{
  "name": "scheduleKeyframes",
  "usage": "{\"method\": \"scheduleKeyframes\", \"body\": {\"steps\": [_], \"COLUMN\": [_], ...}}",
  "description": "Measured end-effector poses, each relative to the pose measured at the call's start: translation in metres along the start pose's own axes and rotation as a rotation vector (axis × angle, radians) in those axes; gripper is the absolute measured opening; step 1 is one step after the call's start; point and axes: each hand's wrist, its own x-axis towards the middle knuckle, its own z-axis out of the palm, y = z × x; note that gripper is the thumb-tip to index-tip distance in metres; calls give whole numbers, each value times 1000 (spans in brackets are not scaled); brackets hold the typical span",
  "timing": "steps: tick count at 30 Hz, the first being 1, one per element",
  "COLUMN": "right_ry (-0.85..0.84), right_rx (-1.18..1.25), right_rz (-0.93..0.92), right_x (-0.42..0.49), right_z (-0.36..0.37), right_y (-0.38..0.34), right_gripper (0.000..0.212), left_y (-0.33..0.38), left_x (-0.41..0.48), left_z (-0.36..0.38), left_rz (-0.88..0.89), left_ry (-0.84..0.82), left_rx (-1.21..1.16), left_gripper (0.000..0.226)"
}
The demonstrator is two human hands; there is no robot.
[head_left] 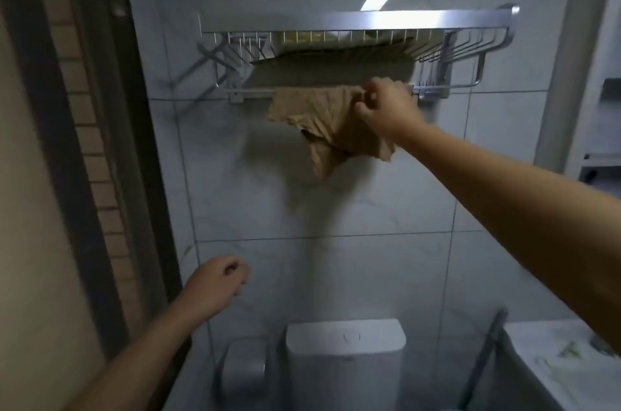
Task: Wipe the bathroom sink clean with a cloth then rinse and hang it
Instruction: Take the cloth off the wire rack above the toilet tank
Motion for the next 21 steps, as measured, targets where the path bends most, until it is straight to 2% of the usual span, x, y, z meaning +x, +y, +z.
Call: {"method": "scheduleKeyframes", "body": {"steps": [3,8,17,21], "right_ry": [36,85,214,160], "right_rx": [-198,-284,-197,-135], "right_rz": [-71,-112,-228,-269], "right_x": [18,29,39,25], "right_z": [11,24,16,10], "right_y": [-2,4,3,-9], "right_gripper": [40,35,17,10], "left_y": [-8,-22,-46,-44], "left_x": [12,16,9,2], "left_z": [-3,1,12,11], "left_rz": [-23,-54,-71,-97], "left_ry": [25,9,2,8], "left_rx": [-58,-58,33,53], "left_gripper": [25,28,18,18]}}
